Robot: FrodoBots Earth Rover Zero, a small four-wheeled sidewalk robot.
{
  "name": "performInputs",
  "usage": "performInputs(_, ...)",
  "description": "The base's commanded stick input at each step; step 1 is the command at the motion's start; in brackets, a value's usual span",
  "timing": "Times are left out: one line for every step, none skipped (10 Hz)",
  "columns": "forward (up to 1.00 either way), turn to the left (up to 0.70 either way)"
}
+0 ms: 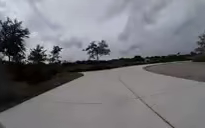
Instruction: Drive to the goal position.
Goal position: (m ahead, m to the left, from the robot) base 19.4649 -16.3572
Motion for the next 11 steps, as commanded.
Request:
performInputs(0.85,0.00)
performInputs(0.85,0.00)
performInputs(0.85,0.00)
performInputs(0.85,0.00)
performInputs(0.85,0.00)
performInputs(0.85,0.00)
performInputs(0.85,0.00)
performInputs(0.85,0.00)
performInputs(0.85,0.00)
performInputs(0.85,0.00)
performInputs(0.85,0.00)
